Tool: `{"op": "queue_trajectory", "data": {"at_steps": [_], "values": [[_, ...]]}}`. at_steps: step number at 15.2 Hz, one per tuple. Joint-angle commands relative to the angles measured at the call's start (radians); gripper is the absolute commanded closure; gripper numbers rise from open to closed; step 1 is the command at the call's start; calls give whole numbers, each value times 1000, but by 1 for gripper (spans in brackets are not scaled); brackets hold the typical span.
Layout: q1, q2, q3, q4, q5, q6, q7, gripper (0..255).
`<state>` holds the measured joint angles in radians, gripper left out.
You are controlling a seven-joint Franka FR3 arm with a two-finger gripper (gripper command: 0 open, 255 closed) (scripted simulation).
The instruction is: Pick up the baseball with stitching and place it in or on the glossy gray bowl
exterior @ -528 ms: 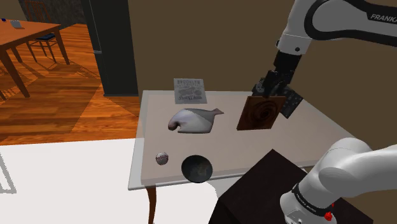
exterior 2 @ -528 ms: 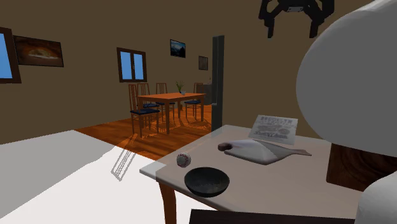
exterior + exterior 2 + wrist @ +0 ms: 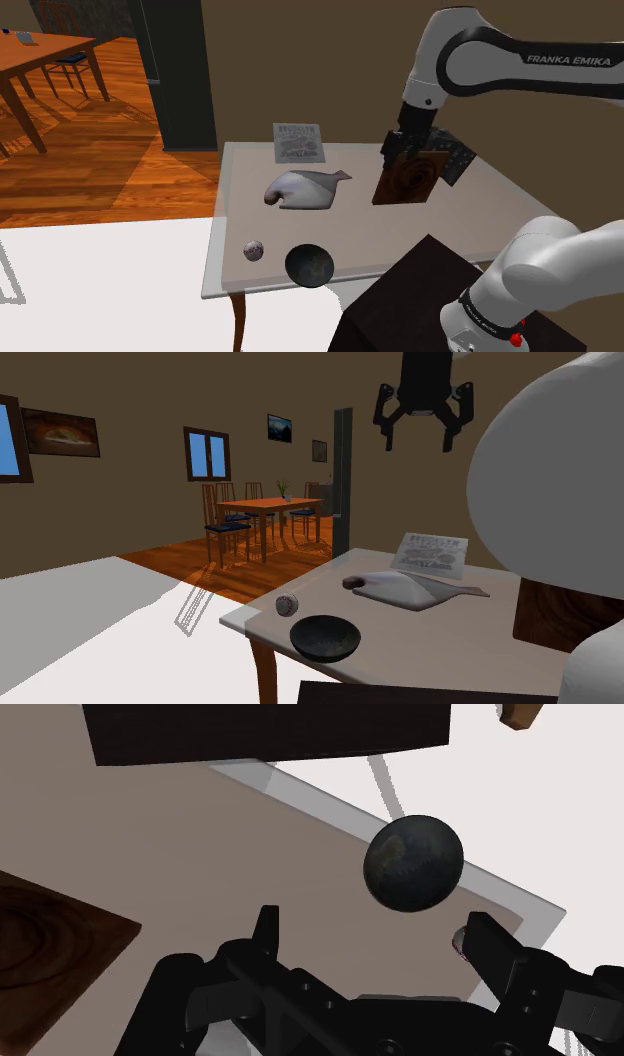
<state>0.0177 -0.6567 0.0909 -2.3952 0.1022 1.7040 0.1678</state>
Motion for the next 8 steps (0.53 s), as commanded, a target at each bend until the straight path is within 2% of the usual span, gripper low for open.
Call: {"op": "queue_trajectory", "data": {"at_steps": [1,8], "values": [[8,29,25,-32,12,70,22,0],[30,215,119,-57,36,302,109,0]]}}
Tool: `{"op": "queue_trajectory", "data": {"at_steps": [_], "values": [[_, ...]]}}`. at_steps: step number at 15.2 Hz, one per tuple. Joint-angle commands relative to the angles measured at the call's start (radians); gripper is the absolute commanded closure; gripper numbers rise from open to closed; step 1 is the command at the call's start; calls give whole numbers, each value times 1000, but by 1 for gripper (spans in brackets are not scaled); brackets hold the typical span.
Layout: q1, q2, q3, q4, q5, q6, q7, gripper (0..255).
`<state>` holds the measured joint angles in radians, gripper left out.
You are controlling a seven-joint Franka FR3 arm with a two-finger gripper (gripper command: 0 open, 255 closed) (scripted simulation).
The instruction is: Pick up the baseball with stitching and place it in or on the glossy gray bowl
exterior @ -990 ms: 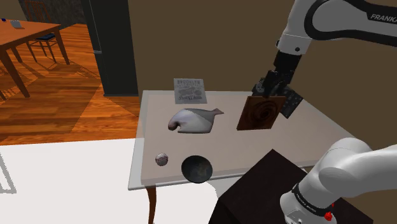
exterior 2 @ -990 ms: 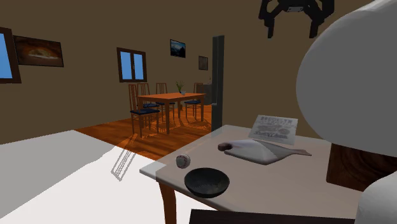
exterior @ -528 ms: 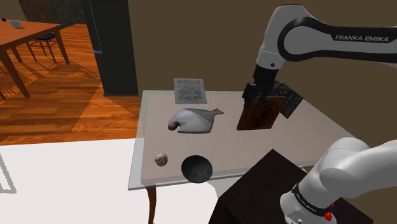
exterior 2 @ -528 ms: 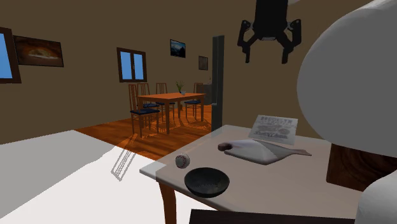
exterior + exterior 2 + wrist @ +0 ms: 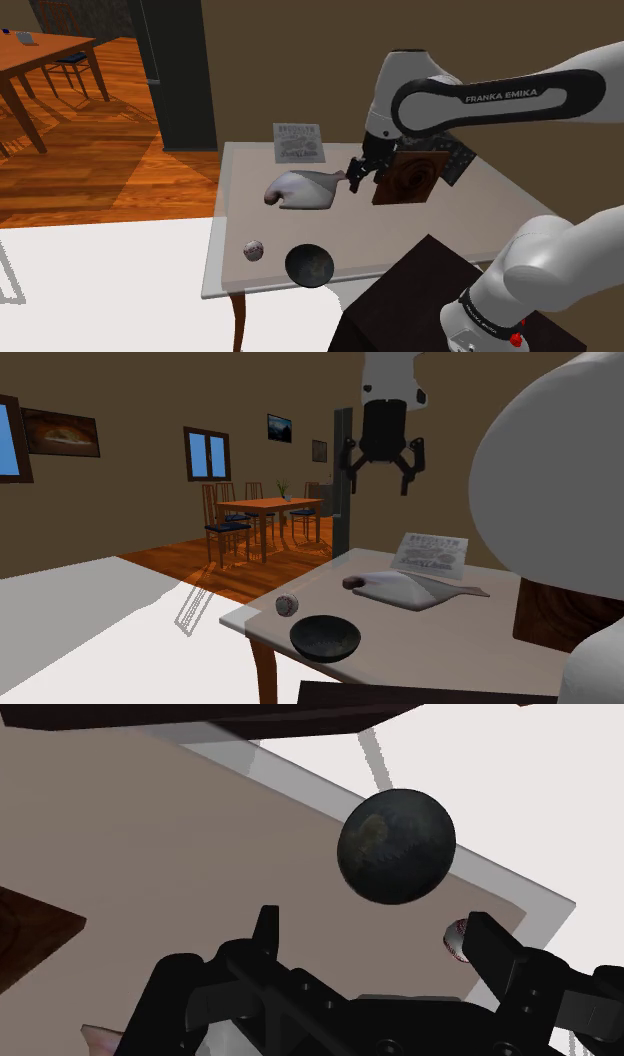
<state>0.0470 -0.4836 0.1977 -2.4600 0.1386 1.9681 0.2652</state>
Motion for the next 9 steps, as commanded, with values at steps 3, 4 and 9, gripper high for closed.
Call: {"op": "queue_trajectory", "data": {"at_steps": [3,4,9], "values": [[5,140,51,19,-6,133,54,0],[7,174,64,26,-11,164,70,0],[10,360,120,81,-62,303,160,0]]}}
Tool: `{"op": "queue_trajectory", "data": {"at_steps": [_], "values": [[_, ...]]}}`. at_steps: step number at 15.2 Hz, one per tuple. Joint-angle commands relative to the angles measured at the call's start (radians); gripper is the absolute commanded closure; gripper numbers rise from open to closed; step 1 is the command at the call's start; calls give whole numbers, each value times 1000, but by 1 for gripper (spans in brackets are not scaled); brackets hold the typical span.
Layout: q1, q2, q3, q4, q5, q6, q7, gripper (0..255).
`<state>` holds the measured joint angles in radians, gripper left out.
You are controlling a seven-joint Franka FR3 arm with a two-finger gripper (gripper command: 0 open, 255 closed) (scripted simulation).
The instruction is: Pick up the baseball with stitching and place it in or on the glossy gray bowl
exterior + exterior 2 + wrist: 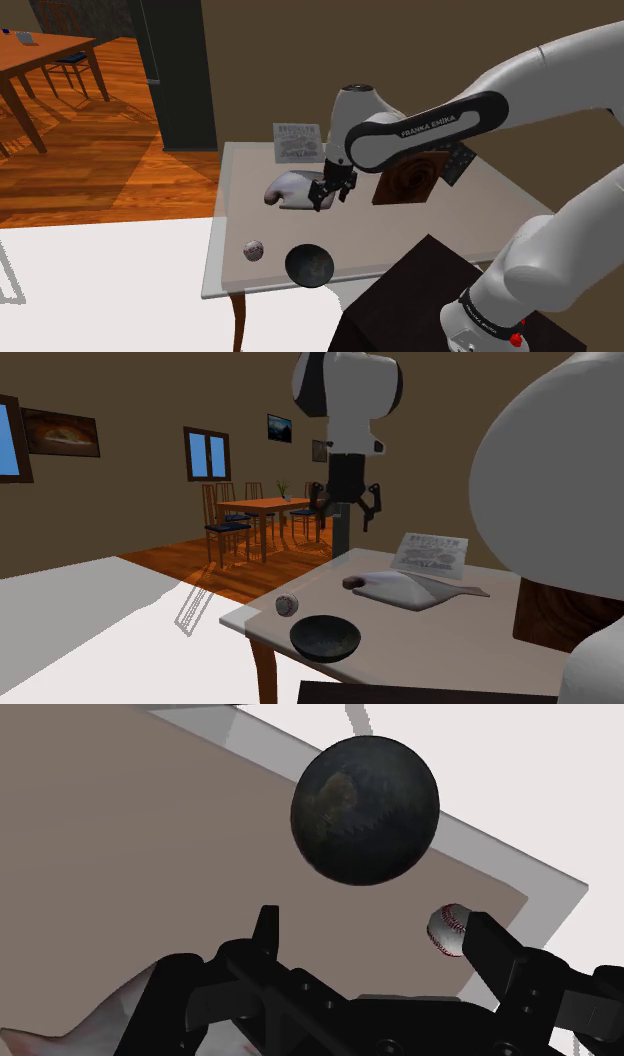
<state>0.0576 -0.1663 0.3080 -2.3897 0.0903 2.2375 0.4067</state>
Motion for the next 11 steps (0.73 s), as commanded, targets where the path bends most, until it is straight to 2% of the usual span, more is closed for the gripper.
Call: {"op": "queue_trajectory", "data": {"at_steps": [1,6,11], "values": [[1,82,19,26,-30,58,40,0],[22,283,41,124,-138,159,157,0],[77,485,19,258,-255,220,270,0]]}}
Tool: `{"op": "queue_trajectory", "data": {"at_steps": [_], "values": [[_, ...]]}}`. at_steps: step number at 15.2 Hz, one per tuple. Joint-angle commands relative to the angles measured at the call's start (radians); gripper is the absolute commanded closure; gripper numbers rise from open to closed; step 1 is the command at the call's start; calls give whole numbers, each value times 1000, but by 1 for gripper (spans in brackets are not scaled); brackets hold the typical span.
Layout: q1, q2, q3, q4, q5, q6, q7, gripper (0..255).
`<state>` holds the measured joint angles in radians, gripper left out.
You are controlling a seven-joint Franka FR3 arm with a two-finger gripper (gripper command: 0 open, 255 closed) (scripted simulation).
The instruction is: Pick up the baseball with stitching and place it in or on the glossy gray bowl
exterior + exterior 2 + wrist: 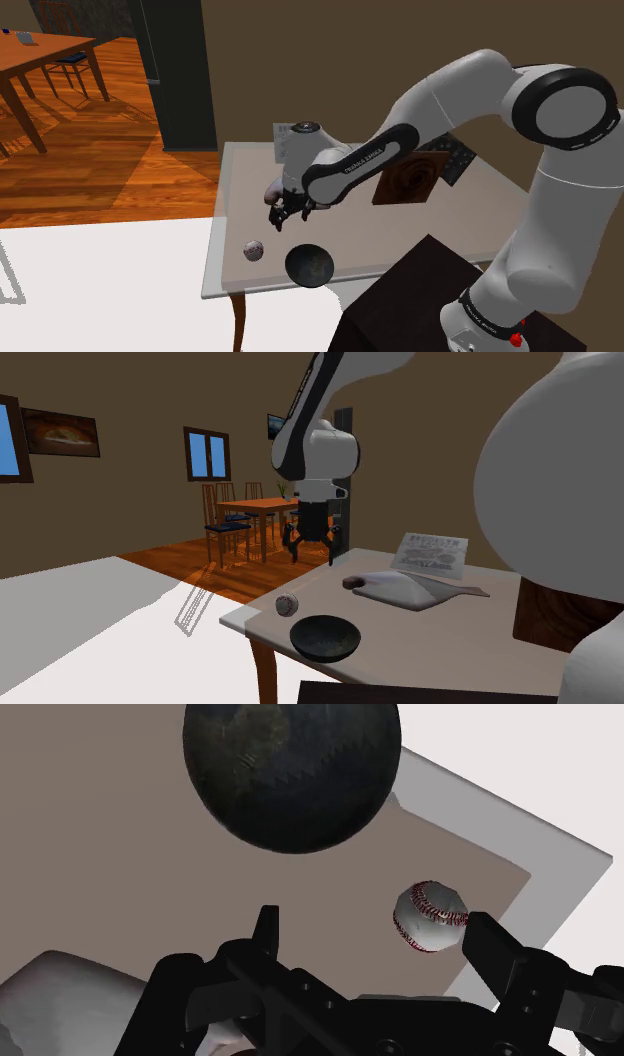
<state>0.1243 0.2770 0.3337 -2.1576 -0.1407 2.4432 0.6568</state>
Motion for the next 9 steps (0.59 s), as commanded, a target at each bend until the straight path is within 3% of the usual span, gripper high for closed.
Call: {"op": "queue_trajectory", "data": {"at_steps": [1,9], "values": [[25,81,-15,56,-44,23,39,0],[144,394,-84,353,-149,40,142,0]]}}
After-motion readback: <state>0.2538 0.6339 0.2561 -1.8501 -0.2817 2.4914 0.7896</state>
